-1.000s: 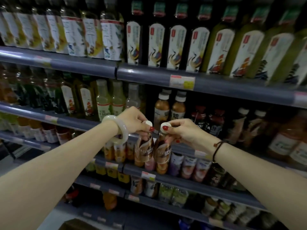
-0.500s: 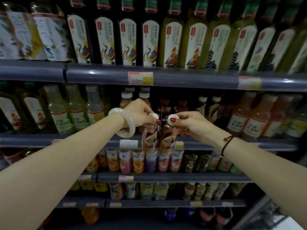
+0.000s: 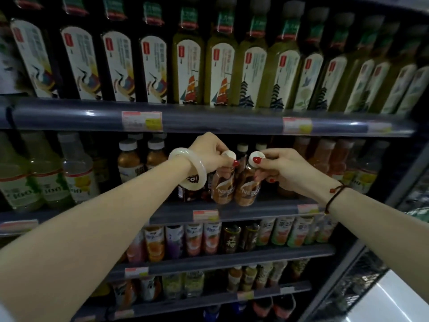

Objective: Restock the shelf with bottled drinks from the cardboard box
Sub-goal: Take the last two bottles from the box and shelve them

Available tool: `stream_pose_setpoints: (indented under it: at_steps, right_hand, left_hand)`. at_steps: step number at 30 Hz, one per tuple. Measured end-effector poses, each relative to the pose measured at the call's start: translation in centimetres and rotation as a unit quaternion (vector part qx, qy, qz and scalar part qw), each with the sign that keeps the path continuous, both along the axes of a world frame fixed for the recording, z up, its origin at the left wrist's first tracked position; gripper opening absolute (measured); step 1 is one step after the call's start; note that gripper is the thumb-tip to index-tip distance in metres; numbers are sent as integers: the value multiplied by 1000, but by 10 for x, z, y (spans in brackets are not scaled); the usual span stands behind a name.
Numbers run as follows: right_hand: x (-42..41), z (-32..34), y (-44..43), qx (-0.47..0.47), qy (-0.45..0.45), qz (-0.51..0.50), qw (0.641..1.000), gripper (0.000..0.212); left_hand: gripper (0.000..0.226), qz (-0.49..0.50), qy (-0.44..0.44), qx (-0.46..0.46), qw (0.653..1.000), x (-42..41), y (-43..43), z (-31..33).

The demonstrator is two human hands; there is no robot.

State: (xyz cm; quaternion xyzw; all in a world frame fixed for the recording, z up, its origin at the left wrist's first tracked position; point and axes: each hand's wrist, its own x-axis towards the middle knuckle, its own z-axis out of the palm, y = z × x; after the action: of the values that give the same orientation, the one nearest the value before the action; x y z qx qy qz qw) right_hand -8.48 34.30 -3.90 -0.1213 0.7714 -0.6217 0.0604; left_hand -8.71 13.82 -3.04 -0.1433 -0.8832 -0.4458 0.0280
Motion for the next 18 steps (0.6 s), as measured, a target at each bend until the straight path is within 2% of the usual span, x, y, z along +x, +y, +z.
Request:
stream_pose_setpoints:
  at_steps: [11, 15, 18]
  right_hand:
    - [-26, -15, 40, -12, 28, -40, 999, 11]
    - [-33, -21, 44, 6, 8, -31, 999, 23]
    - [-38, -25, 47, 12, -5, -21, 1000, 21]
  left_hand:
    - [16, 2, 18, 16, 1000, -26, 45, -23]
    - [15, 3, 11, 8, 1000, -30, 52, -30]
    - [17, 7, 6, 17, 1000, -35, 54, -38]
